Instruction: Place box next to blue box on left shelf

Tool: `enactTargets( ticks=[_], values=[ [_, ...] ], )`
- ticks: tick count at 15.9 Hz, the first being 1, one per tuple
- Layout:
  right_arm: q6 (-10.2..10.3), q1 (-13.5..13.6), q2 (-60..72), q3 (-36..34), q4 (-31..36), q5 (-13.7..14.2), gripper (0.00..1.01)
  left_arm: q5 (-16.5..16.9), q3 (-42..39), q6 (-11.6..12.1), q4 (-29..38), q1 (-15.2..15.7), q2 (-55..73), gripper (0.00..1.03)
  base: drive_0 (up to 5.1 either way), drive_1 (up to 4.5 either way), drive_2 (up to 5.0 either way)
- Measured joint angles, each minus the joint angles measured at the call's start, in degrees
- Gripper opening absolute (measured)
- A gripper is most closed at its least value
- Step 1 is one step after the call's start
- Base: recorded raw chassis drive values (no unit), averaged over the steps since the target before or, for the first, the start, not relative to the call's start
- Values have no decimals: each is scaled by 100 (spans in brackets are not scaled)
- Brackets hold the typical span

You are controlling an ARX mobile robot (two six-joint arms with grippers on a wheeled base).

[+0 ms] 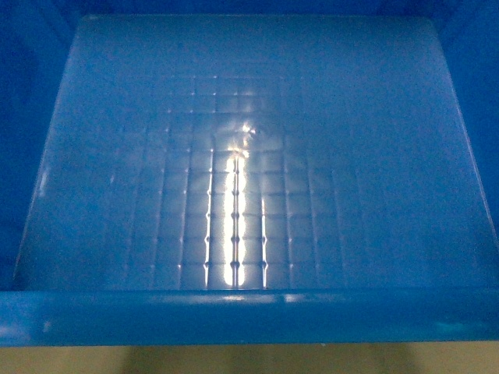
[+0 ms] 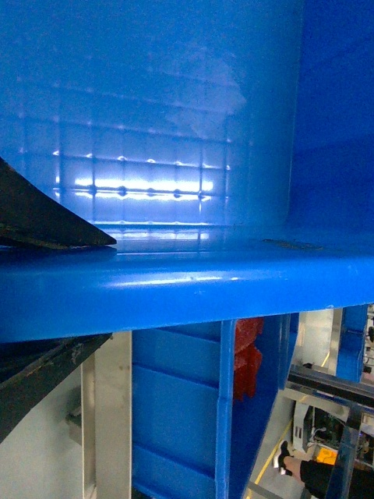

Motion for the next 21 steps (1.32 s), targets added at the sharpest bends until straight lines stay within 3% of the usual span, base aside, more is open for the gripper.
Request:
enactTargets(
  ticks=[21],
  values=[
    [0,-4,33,2,-9,-4,22,7,0,0,-13,0,28,18,2,412,-407]
  ],
)
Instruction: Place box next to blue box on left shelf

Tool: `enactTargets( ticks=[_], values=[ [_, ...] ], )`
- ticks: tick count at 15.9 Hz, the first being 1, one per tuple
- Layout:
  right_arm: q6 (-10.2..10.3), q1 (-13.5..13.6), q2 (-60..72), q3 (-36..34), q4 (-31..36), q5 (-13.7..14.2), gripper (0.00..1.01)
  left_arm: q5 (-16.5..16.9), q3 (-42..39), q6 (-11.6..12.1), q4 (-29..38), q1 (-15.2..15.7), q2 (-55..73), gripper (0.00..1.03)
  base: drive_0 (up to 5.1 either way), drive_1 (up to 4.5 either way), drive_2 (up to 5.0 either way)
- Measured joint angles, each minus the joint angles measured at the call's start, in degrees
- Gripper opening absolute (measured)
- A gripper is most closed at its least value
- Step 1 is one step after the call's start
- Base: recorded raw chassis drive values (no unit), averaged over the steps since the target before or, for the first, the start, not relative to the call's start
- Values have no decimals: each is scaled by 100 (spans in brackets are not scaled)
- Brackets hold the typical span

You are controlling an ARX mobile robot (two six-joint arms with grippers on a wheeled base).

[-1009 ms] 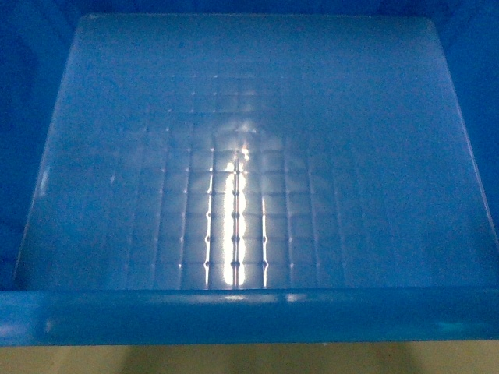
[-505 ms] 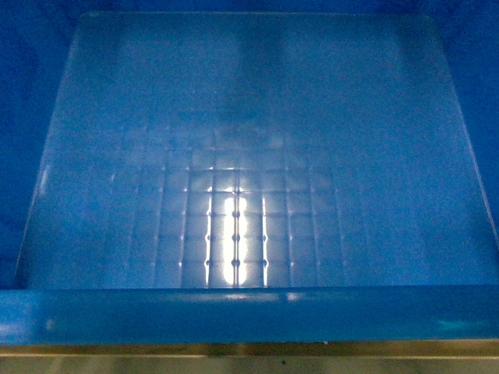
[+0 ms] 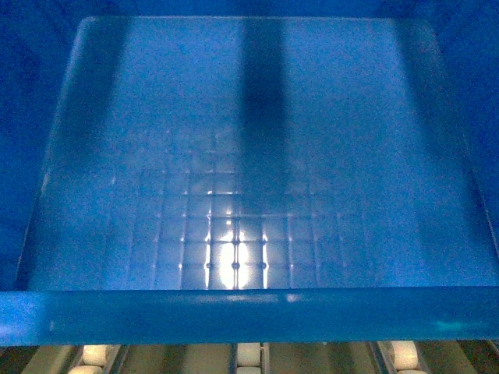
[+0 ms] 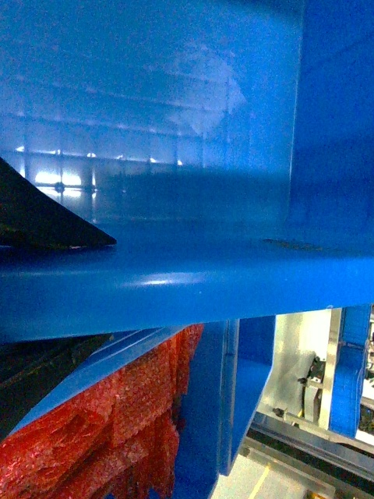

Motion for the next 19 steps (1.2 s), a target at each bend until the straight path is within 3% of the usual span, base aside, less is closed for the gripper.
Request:
enactTargets(
  ticks=[8,19],
  values=[
    [0,2,0,0,11,2,22,-2,0,0,15,0,-2,18,-7,403,-418],
    [0,2,0,0,13,2,22,-2,0,0,15,0,-2,18,0,0,0]
  ],
)
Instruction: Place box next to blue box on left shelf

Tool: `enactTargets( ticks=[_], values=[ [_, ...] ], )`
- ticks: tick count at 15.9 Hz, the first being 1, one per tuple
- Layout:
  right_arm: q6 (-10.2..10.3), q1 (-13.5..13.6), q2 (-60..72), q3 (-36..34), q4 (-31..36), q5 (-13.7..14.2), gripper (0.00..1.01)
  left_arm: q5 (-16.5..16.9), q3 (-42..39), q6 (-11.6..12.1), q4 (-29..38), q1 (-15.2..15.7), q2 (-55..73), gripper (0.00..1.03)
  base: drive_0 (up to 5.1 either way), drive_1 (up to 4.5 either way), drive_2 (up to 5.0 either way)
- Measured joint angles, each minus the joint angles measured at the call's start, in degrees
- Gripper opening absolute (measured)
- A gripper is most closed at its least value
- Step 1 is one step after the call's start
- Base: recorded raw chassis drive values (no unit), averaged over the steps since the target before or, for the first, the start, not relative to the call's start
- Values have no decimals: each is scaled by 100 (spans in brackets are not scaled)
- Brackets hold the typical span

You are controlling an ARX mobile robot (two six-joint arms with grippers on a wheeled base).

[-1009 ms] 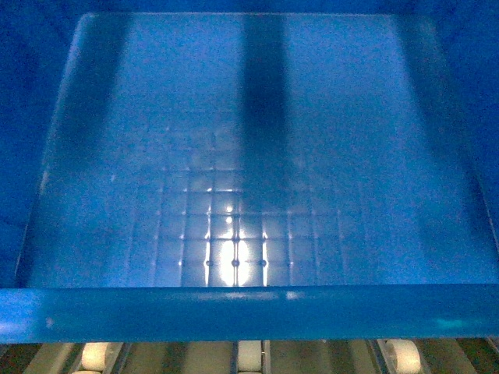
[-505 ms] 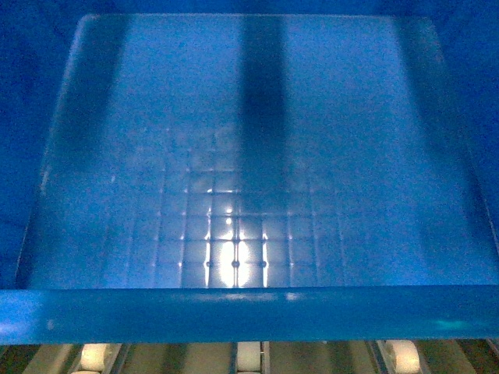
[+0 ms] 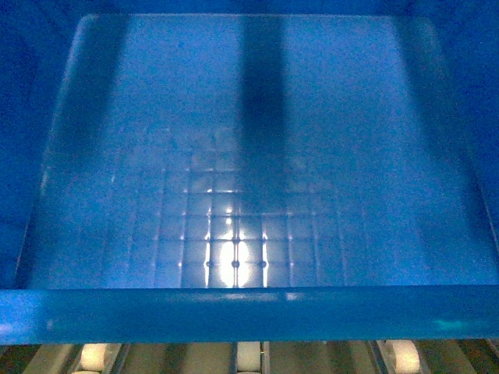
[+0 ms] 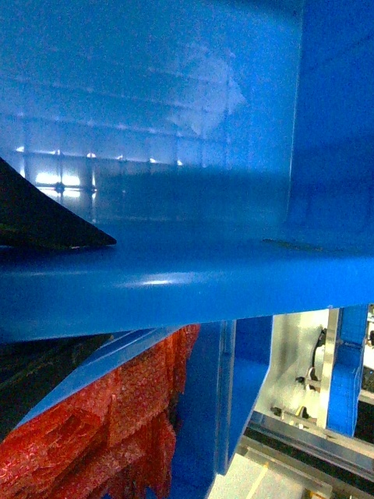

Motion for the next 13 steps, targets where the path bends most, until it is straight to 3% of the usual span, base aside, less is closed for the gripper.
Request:
enactTargets(
  ticks=[12,13],
  values=[
    [0,0,0,0,-2,0,22,0,0,0,0,0,0,18,0,0,0],
    [-26,0,0,0,-7,-4,22,-190,101,26,-354,-11,-4,18,0,0,0]
  ],
)
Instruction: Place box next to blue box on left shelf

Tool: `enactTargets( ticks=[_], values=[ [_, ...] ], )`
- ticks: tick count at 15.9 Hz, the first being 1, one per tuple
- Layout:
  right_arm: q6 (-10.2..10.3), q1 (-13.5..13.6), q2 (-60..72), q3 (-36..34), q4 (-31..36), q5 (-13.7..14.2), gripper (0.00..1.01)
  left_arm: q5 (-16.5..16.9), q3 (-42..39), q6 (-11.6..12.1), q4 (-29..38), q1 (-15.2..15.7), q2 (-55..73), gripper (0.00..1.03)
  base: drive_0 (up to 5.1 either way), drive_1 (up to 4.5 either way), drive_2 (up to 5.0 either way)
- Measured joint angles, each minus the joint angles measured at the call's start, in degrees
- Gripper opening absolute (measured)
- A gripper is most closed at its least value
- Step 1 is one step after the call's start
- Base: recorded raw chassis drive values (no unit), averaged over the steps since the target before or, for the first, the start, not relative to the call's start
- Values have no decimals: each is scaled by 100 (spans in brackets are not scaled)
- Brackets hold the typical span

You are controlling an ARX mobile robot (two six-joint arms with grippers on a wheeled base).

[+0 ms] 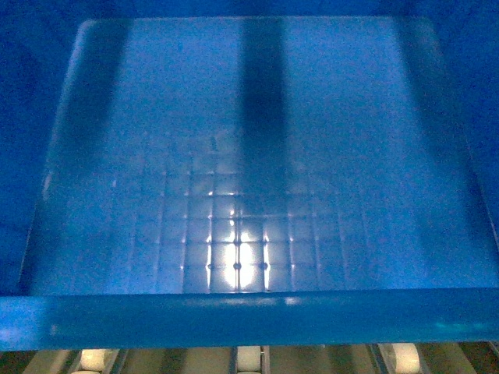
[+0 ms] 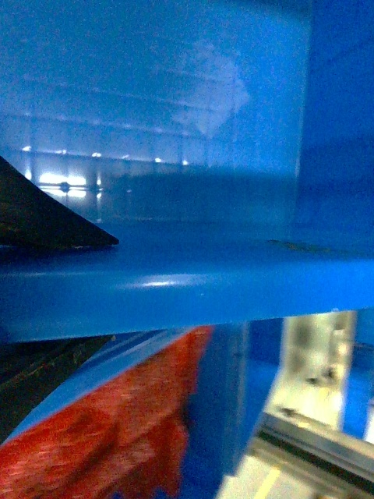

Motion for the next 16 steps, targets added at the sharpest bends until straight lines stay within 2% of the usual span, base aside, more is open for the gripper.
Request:
enactTargets(
  ticks=[1,2,3,5,6,8,9,11,13,15,16],
  values=[
    [391,7,-77,490,-1506,275,22,87,146,70,20,105,232,18,0,0,0],
    [461,-66,13,704,-1882,205,22,90,155,50,107,160,415,18,0,0,0],
    [507,-197,157,903,-2153,7,22,81,199,-13,157,210,608,18,0,0,0],
    [575,-671,780,1443,-2391,-872,22,-11,595,20,142,238,1067,17,0,0,0],
    [623,-859,992,1727,-2608,-1167,21,-11,800,28,79,238,1276,17,0,0,0],
    [654,-1001,1158,1943,-2761,-1397,21,-24,966,31,33,238,1456,17,0,0,0],
    [658,-1224,1451,2295,-3053,-1720,21,-17,1189,15,-57,225,1718,17,0,0,0],
    [713,-1578,2031,2874,-3775,-2177,21,127,1784,-48,-881,160,2308,17,0,0,0],
    [719,-1622,2247,2933,-4100,-2352,21,118,1908,-240,-1281,162,2721,17,0,0,0],
    [732,-1547,2267,2931,-4181,-2535,21,114,1941,-330,-1421,323,2815,17,0,0,0],
    [931,-1370,2267,2927,-4275,-2629,21,151,2087,-131,-1491,557,2815,17,0,0,0]
  ],
)
